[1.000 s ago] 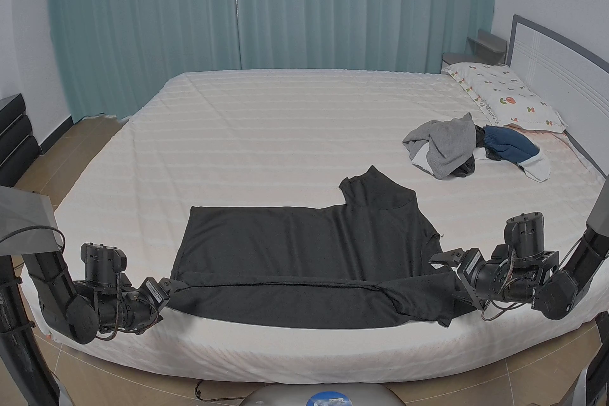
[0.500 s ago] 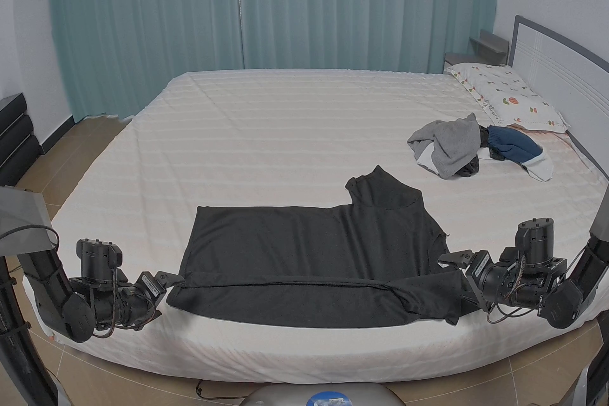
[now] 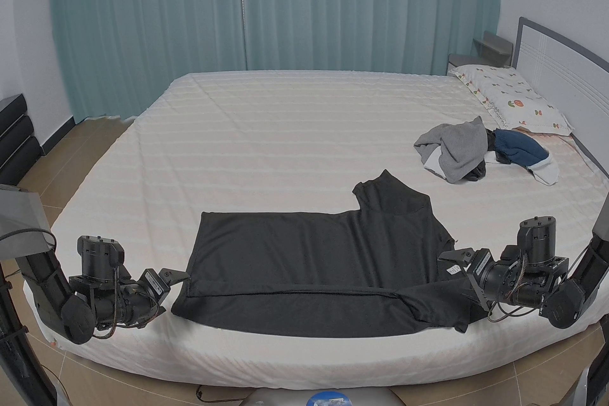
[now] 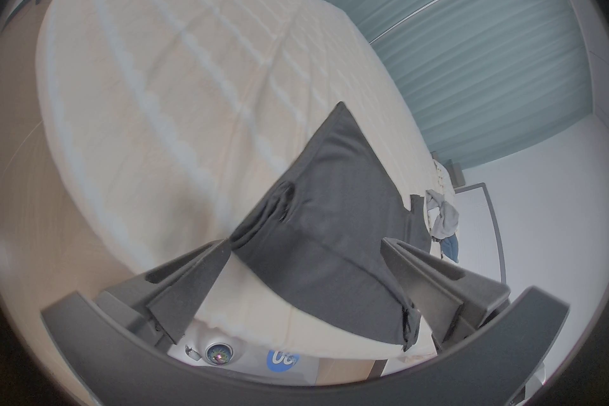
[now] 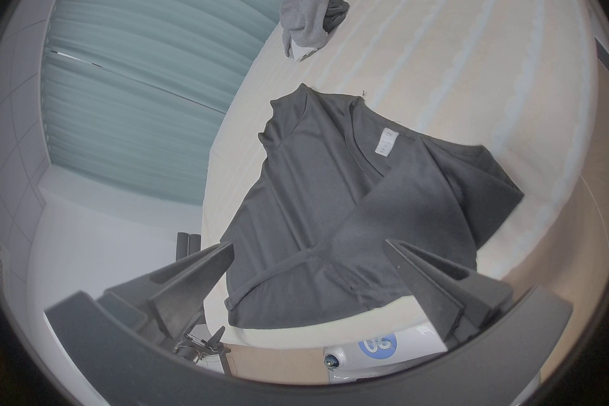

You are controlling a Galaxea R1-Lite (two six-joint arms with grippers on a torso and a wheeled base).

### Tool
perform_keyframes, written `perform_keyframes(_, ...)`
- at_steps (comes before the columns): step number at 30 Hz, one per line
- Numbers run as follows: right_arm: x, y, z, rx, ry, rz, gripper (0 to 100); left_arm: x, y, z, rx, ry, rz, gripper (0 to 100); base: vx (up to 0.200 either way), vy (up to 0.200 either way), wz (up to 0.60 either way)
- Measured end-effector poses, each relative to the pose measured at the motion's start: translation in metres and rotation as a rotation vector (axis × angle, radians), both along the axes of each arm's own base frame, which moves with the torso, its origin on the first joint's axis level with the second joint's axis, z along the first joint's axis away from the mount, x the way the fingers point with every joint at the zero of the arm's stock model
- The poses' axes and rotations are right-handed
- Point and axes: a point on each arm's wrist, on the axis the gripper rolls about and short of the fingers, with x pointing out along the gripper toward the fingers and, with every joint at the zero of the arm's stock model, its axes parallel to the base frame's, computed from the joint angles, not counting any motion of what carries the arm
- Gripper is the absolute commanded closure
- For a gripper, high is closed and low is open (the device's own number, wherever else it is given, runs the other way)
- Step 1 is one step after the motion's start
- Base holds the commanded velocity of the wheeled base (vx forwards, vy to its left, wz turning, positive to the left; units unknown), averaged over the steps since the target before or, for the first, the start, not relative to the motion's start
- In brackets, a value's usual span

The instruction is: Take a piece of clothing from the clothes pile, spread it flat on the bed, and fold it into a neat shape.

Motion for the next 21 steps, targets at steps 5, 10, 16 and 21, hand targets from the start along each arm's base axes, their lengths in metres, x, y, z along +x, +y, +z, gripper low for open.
perform_keyframes(5, 0.000, 0.000, 0.000, 0.000, -0.001, 0.000, 0, 0.004, -0.007, 0.010, -0.003, -0.040, -0.019, 0, 0.000, 0.000, 0.00)
perform_keyframes(10, 0.000, 0.000, 0.000, 0.000, -0.001, 0.000, 0, 0.005, -0.023, 0.015, -0.020, -0.027, -0.061, 0, 0.000, 0.000, 0.00)
perform_keyframes(16, -0.001, 0.000, 0.000, -0.001, 0.001, 0.001, 0, 0.004, -0.048, 0.014, -0.013, 0.016, -0.124, 0, 0.000, 0.000, 0.00)
perform_keyframes(21, -0.002, 0.000, -0.001, -0.002, 0.005, 0.000, 0, 0.008, -0.063, 0.004, 0.038, 0.061, -0.133, 0, 0.000, 0.000, 0.00)
